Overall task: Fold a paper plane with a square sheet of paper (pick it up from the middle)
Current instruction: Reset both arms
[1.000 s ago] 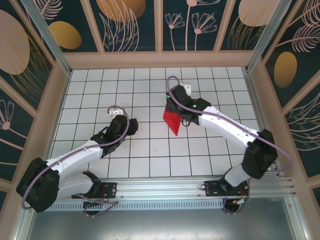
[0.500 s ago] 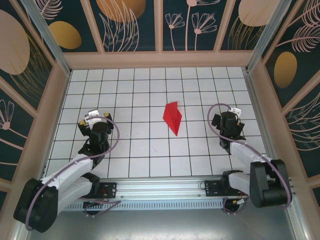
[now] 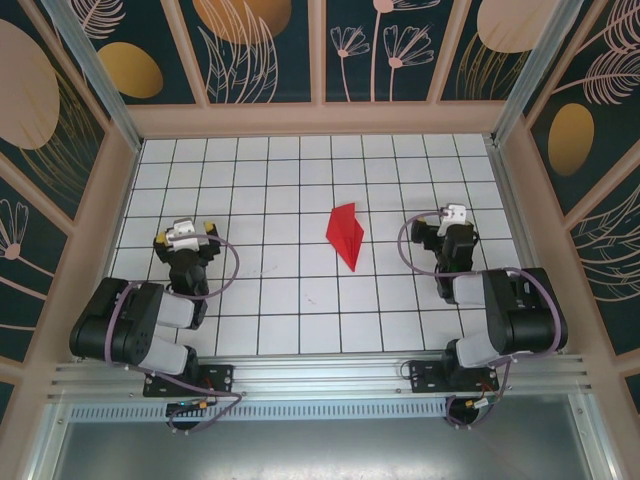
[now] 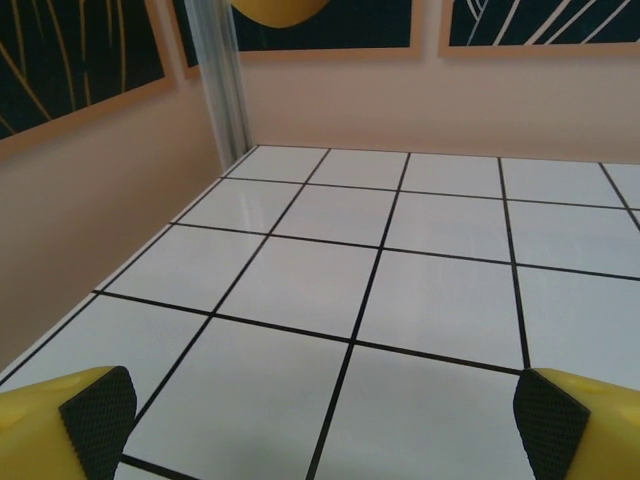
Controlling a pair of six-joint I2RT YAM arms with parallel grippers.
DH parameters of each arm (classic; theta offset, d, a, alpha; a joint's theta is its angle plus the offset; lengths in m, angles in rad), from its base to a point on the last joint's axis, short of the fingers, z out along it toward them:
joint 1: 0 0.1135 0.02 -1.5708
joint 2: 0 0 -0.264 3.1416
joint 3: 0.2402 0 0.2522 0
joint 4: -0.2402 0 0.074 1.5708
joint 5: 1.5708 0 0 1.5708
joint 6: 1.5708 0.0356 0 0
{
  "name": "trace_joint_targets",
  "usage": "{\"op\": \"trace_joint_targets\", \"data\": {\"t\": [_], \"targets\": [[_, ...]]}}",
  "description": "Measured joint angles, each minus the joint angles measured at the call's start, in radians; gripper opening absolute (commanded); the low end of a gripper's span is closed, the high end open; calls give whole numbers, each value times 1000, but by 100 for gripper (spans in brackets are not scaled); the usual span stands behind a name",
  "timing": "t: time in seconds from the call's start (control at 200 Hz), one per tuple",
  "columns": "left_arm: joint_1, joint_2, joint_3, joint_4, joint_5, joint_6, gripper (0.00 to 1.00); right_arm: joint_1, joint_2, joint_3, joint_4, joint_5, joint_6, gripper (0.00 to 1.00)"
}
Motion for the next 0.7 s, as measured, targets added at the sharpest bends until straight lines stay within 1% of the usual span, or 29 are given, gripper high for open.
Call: {"op": "trace_joint_targets", "data": {"t": [0.03,0.095,0.135,0.165,0.195,0.31,0.435,0.701], "targets": [[16,10,-6,32,21,0,99,-13,3,-3,16,-13,0,97],[41,53,-16,135,52,-2,98,-49,16,-33,114,-47,5,97],[48,64,-13,135,63,-6,98,-64,34,-60,182,-58,9,97],[53,65,-7,122,64,-13,99,-73,44,-68,188,-63,12,97],[56,66,4,114,64,-20,99,-77,51,-71,190,-68,14,99],[75,69,51,101,64,-45,99,-82,61,-72,216,-79,21,99],[78,69,53,100,68,-53,99,-82,61,-72,245,-81,23,99],[78,69,53,100,80,-54,99,-82,61,-72,248,-82,24,99]]}}
